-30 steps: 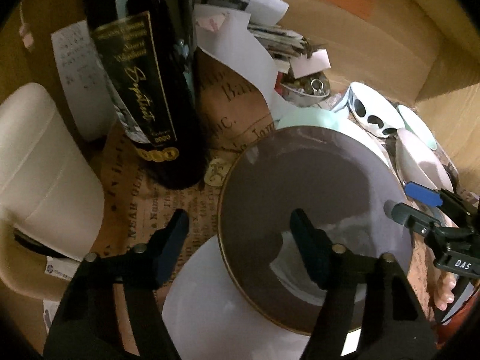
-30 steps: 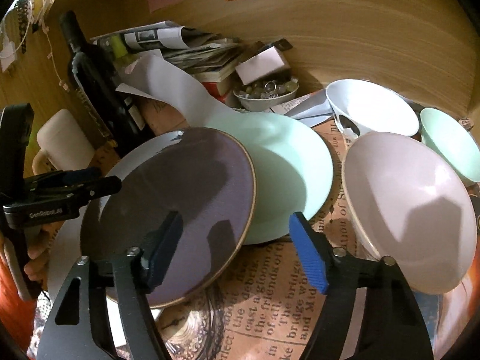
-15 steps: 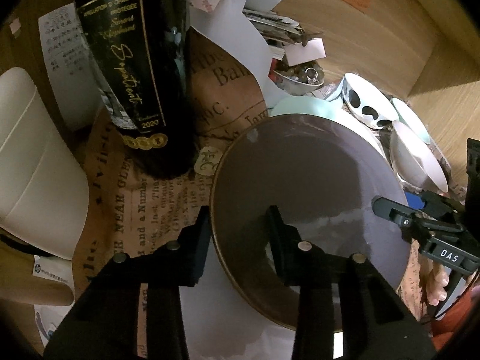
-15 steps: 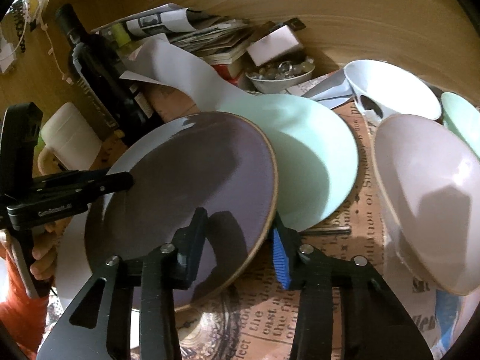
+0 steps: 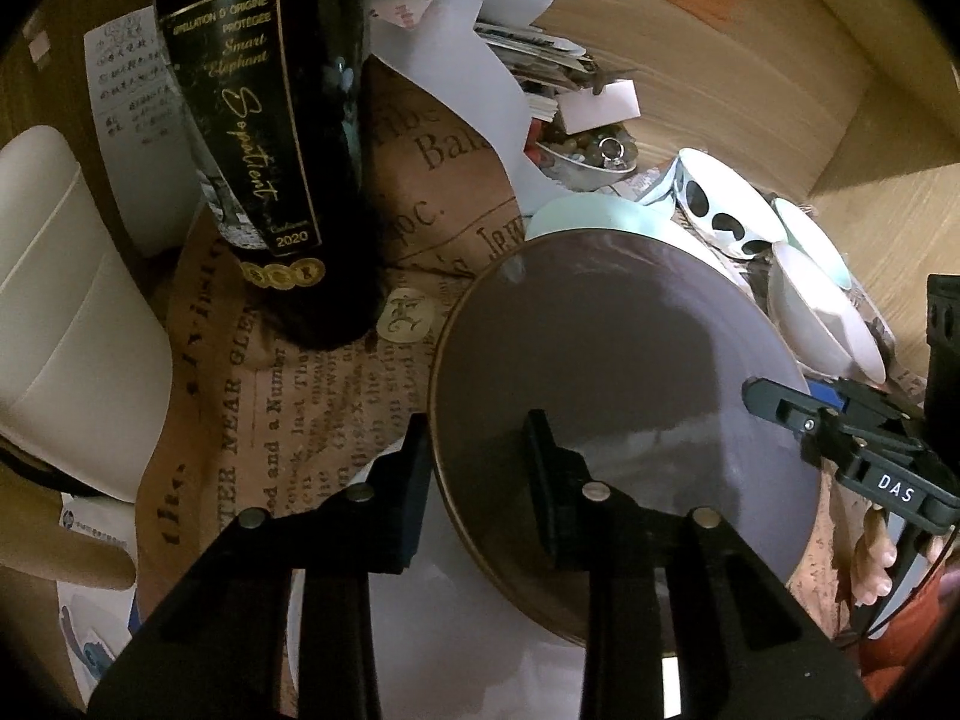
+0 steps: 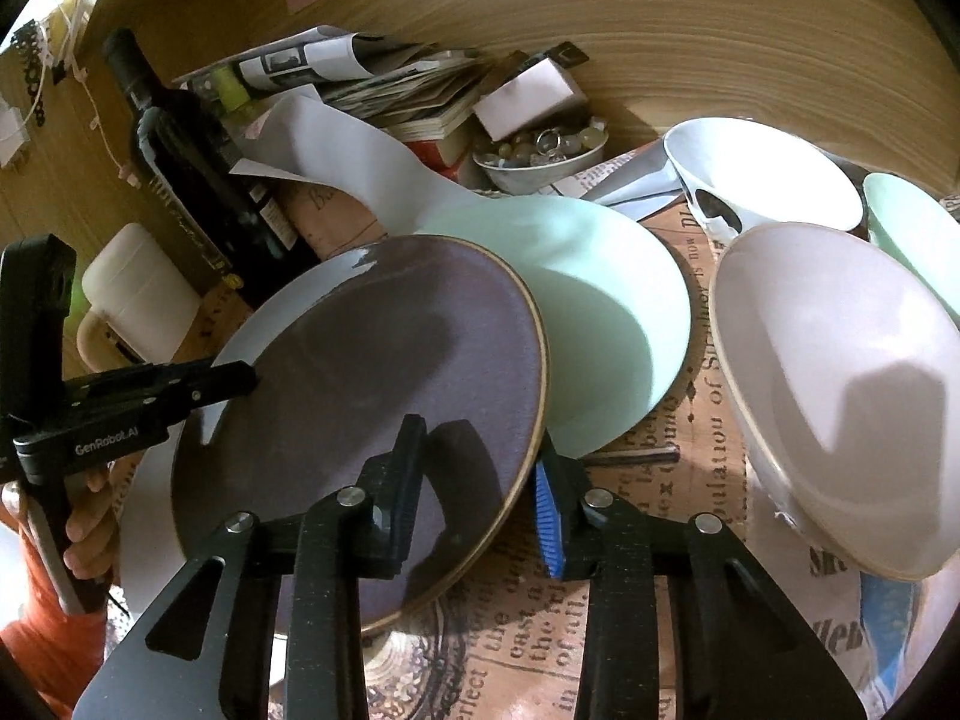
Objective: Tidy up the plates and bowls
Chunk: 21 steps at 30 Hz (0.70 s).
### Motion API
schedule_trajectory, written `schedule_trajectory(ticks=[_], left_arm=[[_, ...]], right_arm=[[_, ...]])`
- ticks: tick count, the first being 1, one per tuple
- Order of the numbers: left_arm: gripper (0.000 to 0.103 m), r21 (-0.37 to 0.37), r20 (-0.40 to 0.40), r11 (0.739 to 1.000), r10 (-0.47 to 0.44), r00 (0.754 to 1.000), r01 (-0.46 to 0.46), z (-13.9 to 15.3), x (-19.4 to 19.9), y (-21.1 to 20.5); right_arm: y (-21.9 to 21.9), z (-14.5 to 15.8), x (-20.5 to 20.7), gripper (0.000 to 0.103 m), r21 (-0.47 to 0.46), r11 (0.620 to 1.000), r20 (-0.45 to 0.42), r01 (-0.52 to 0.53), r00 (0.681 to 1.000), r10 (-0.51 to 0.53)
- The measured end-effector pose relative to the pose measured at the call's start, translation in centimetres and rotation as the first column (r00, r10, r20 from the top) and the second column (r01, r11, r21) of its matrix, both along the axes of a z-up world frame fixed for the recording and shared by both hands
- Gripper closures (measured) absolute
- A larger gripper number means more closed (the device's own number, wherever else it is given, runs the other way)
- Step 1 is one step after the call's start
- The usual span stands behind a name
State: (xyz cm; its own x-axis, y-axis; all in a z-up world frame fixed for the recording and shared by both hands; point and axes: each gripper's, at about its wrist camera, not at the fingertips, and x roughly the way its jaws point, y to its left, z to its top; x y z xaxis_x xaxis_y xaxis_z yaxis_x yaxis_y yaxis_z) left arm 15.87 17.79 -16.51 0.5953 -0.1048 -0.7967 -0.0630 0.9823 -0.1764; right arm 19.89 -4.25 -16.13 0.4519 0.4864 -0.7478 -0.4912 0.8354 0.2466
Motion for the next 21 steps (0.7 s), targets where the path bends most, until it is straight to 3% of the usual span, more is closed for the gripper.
schedule_trajectory(ticks=[21], left_arm=[[0.073,0.006,0.080,1.000,0.024,0.997,-0.025,2.7,-3.5,-2.5]], right_arm=[[-2.1,2.4,-2.9,0.075,0.035,0.999,0.069,0.001,0.998,-0.003]])
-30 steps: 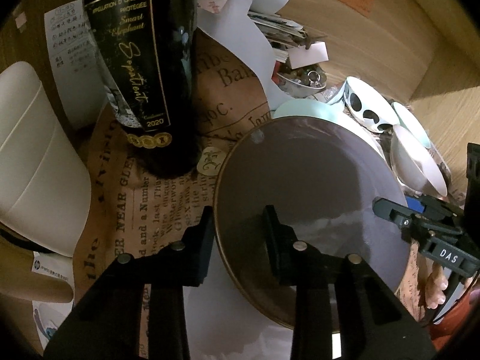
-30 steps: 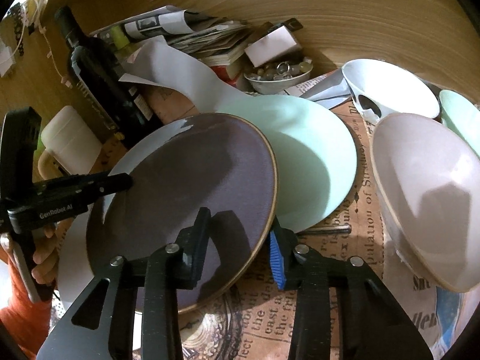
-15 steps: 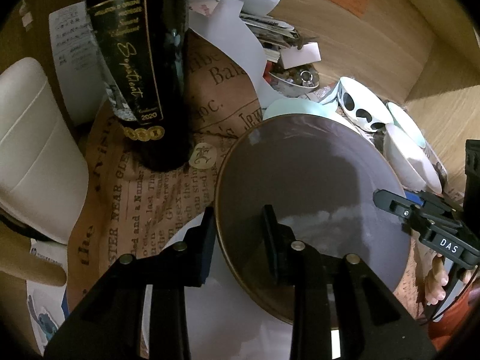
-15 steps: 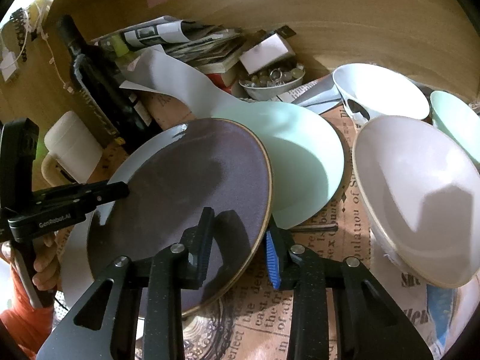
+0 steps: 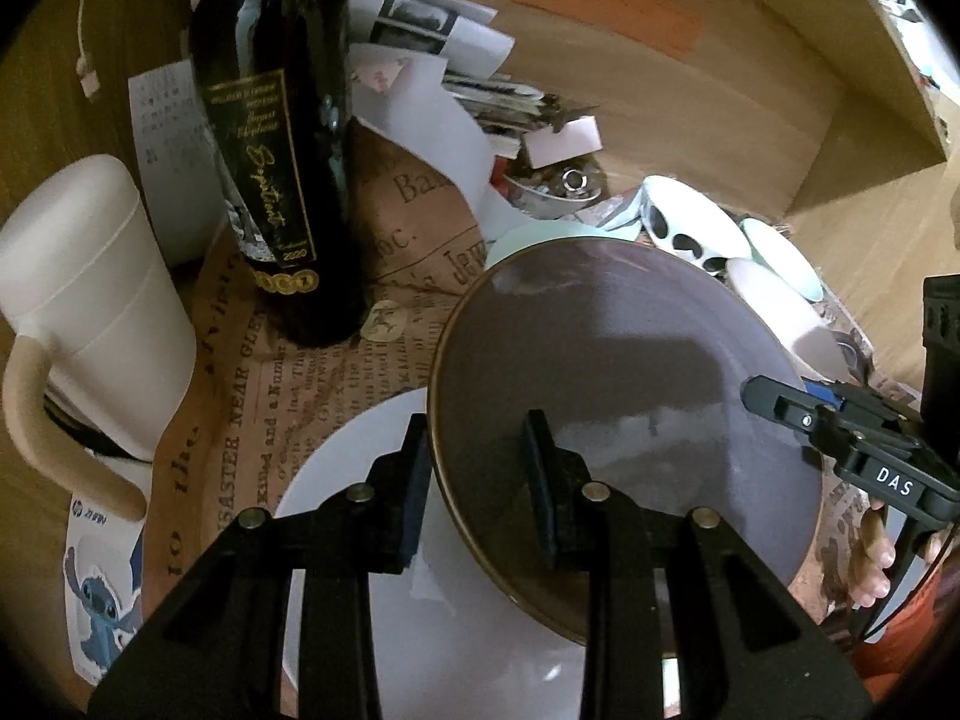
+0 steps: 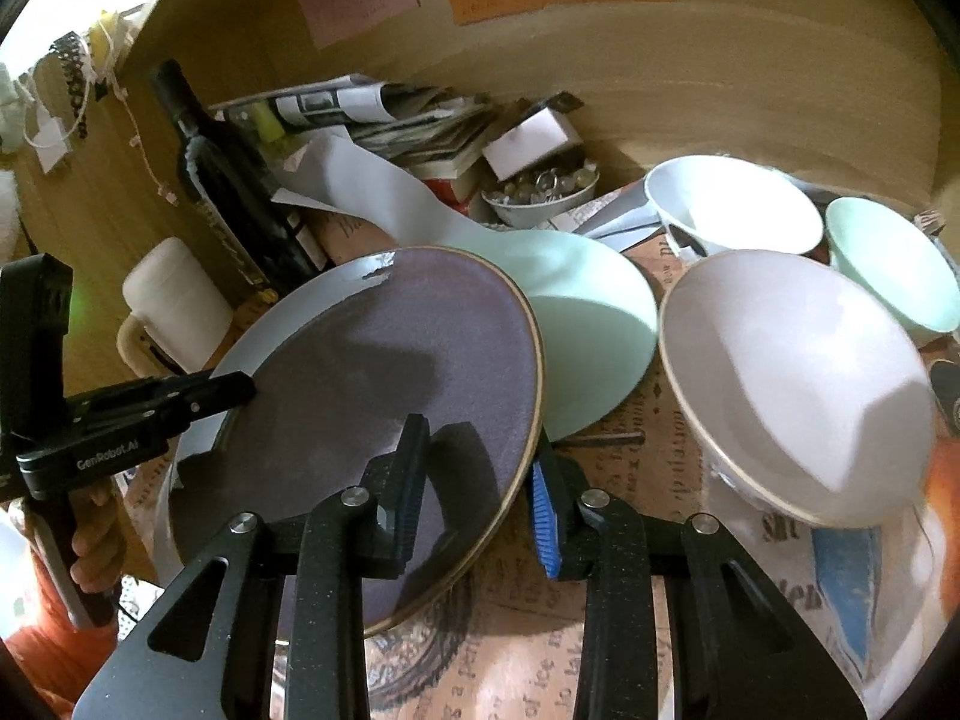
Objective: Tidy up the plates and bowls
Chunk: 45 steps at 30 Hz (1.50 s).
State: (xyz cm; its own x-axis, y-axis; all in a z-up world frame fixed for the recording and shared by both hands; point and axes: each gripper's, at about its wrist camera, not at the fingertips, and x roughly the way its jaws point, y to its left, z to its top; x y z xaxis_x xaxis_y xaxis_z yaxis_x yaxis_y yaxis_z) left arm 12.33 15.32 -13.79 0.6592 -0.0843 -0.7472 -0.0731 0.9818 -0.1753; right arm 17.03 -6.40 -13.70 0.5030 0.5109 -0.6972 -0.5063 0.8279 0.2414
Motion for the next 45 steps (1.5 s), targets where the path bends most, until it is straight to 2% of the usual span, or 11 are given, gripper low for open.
schedule_trajectory(ticks=[12,24,45], left_arm=[[0.073,0.003,0.039,1.000,-0.028,0.999,0.028,1.9,-2.8,-3.2],[0.073,0.010,0.052,0.998,-0.061,0.997,0.061,2.7,-4.6,-7.0],[0.073,-0.006,-0.013,0.997,-0.072,0.997,0.072,0.2,-5.5,-12.9]], right_arm=[[-2.5,1.8,-3.5,0.075,0.021,0.999,0.041,0.026,0.999,-0.027],[-6.1,2.2,-6.1,0.075,0.029,0.998,0.058,0.056,0.997,-0.057],[-11.7,0.3,-8.4,0.075,0.036,0.996,0.007,0.085,0.996,-0.085]])
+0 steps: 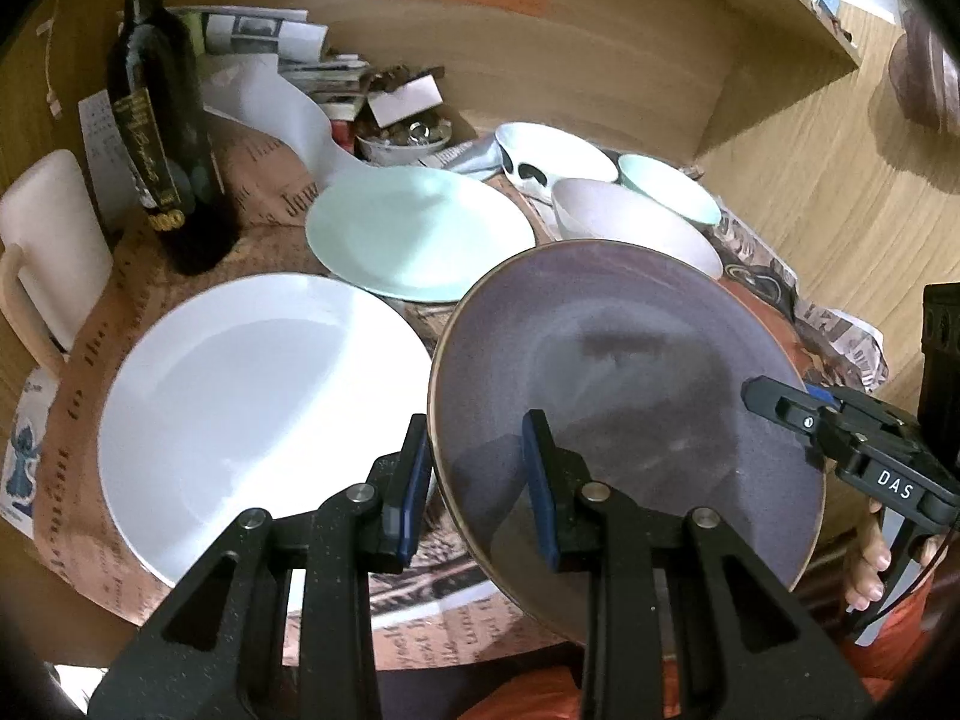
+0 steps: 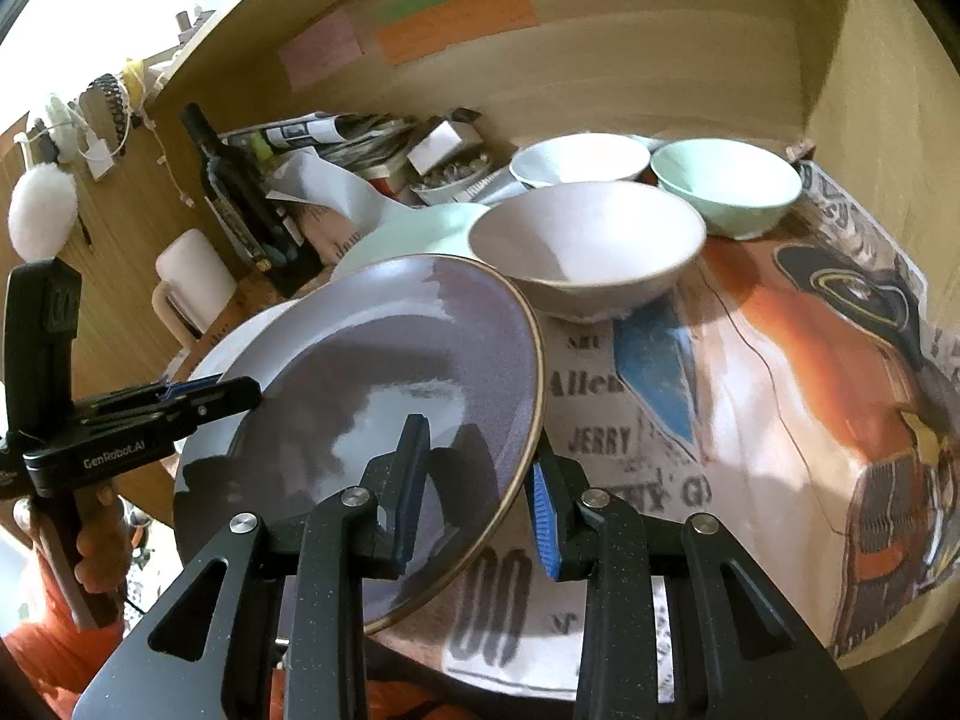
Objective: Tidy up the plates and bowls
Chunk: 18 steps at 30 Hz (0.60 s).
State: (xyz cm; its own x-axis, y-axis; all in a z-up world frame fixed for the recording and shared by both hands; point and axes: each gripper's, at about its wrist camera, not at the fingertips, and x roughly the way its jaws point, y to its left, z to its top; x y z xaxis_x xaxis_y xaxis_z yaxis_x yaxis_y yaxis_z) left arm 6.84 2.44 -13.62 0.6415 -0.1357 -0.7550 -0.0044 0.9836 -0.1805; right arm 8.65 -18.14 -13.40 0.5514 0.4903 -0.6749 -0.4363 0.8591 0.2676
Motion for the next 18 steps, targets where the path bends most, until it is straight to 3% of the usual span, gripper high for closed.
schedule_trajectory(ticks=[18], left_arm=[[0.073,-0.004,-0.072,1.000,-0.004,0.997,0.003,-2.9,1.3,-1.7]], right_arm=[[-1.8,-2.9,0.9,0.075,-0.014,1.000,-0.079,0.022,0.997,-0.023]])
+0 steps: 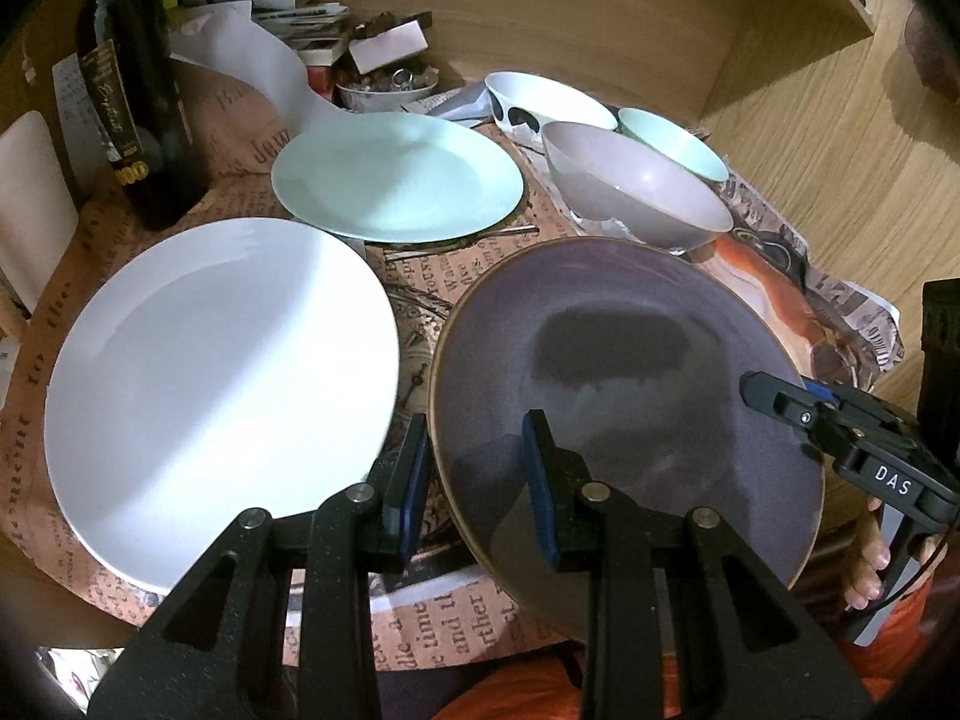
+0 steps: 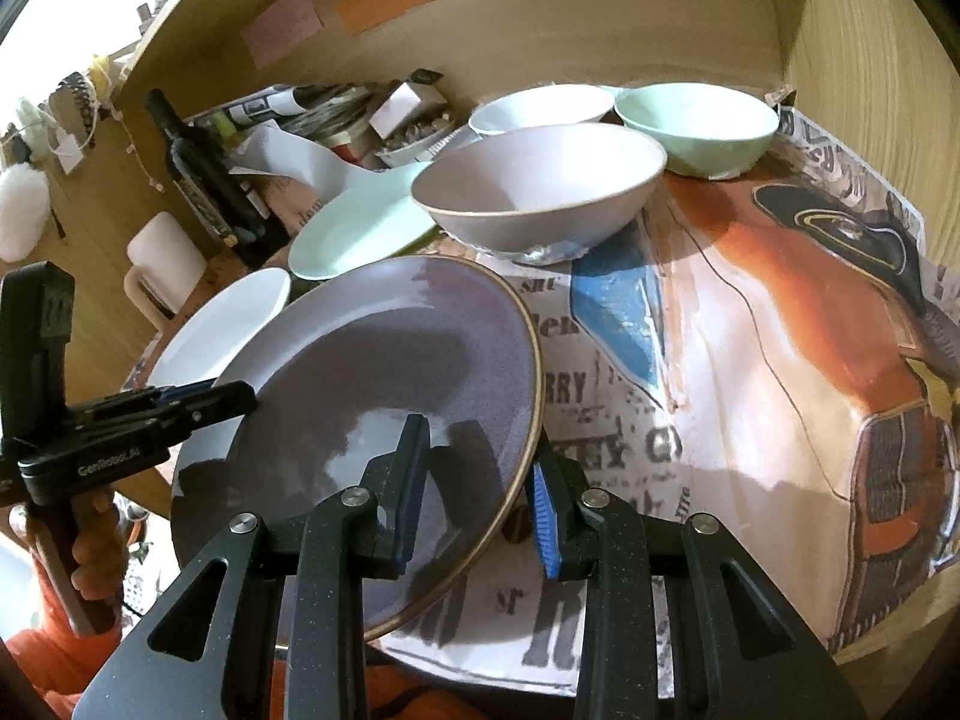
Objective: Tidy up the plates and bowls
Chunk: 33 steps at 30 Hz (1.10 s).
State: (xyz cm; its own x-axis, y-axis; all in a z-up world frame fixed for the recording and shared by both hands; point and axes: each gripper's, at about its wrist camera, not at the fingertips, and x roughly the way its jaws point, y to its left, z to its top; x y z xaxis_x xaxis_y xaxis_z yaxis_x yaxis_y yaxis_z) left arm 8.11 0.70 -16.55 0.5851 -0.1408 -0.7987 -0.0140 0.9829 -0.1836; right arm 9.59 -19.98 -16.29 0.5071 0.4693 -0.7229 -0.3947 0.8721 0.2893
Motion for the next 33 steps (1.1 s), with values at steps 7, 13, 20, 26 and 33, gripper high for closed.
schedule_trajectory(ticks=[7,13,20,26,33], left_arm=[[0.073,0.000,-0.023,1.000,-0.003,1.000,0.003,-0.9,0.6,-0.1],[0.073,0.000,-0.041,1.000,-0.015,0.999,0.015,-1.4,1.3,-0.3],[0.073,0.008,-0.039,1.000,-0.018,0.999,0.019,-1.5,1.7,-0.5],[0.073,0.024,-0.028,0.999,-0.027,0.999,0.028,-1.6,1.7,-0.7],[0.070,0.036,0.015,0.999,-0.021,1.000,0.020,-0.6,1.3,-0.5]], right_arm=[[0.0,-0.8,0.9,0.075,-0.014,1.000,-0.021,0.009,1.000,-0.009],[-0.2,-1.0,1.5,0.075,-0.013,1.000,-0.023,0.024,0.999,-0.024],[-0.2,-1.4,1.9,0.074,-0.021,0.999,-0.027,0.027,0.999,-0.028],[-0.3,-1.5,1.9,0.072,-0.019,1.000,-0.030,0.023,0.999,-0.024],[-0.4,-0.9,1.8,0.067,-0.059,0.996,0.002,0.061,0.998,-0.061]])
